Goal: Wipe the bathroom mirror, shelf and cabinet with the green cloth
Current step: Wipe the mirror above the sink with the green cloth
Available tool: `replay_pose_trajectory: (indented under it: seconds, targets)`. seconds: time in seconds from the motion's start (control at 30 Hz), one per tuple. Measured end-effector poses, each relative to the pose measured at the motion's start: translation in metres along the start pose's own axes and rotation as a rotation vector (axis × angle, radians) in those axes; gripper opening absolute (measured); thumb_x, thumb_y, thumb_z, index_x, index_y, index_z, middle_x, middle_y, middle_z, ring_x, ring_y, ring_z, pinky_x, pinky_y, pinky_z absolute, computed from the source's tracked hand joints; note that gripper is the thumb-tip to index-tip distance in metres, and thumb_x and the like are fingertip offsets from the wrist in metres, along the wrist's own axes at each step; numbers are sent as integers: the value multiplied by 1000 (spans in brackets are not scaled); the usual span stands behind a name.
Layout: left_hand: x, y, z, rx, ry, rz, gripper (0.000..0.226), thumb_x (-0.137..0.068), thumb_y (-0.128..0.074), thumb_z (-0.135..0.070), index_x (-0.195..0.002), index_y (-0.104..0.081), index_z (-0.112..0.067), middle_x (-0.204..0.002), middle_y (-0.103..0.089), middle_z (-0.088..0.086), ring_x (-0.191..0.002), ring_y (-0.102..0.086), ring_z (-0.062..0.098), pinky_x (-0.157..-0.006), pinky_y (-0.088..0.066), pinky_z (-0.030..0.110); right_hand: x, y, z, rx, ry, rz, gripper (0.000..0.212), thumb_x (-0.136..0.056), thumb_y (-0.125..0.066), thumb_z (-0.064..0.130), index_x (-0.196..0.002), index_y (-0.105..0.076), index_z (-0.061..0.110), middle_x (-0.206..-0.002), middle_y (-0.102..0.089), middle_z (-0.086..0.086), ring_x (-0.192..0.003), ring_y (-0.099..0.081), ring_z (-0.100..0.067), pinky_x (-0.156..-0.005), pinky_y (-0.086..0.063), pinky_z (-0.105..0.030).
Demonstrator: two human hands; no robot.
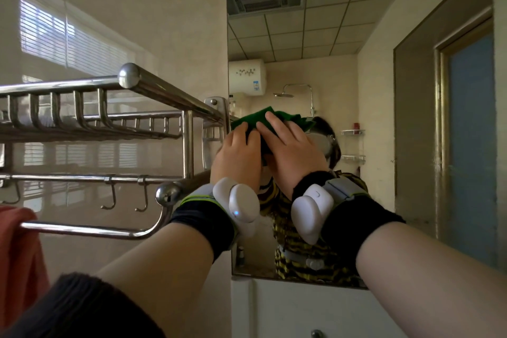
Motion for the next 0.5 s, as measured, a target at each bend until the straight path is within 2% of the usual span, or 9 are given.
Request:
replay_pose_trajectory:
  seconds: [0.1, 0.2, 0.37, 0.5]
  targets:
    - [6, -2, 0, 20, -1, 27, 48, -99, -39, -23, -144, -25, -16, -152, -19, 6, -136, -26, 26, -104, -33, 33, 6, -3, -3, 30, 3, 29, 67, -82, -31, 38, -146, -12, 31, -155, 3, 12, -137, -8, -18, -109, -21, -35]
    - [5, -2, -3, 43, -6, 11, 45, -98, -42, -25, -141, -31, -17, -150, -23, 5, -135, -29, 26, -102, -35, 34, 10, -1, -5, 47, -5, 35, 67, -81, -27, 37, -146, -11, 31, -155, 4, 13, -136, -9, -18, -107, -24, -35]
    - [4, -1, -5, 66, -2, 1, 36, -96, -44, -18, -131, -39, -14, -145, -30, 5, -128, -37, 28, -93, -40, 34, 12, 1, -8, 63, -3, 44, 64, -86, -34, 38, -146, -10, 32, -155, 3, 11, -136, -12, -19, -106, -26, -37]
    - [1, -1, -7, 80, -12, 4, 35, -95, -47, -18, -130, -40, -13, -145, -31, 6, -126, -39, 29, -93, -40, 34, 12, 1, -12, 80, -7, 53, 68, -90, -47, 26, -146, -9, 31, -155, 3, 9, -138, -10, -20, -107, -27, -37]
Point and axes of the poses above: each hand's wrist, its own x-axis away from the middle knuckle, its own y-axis out of the back of the hand, z = x × y, the point moved 4 cm from there along -x, towards the middle knuckle
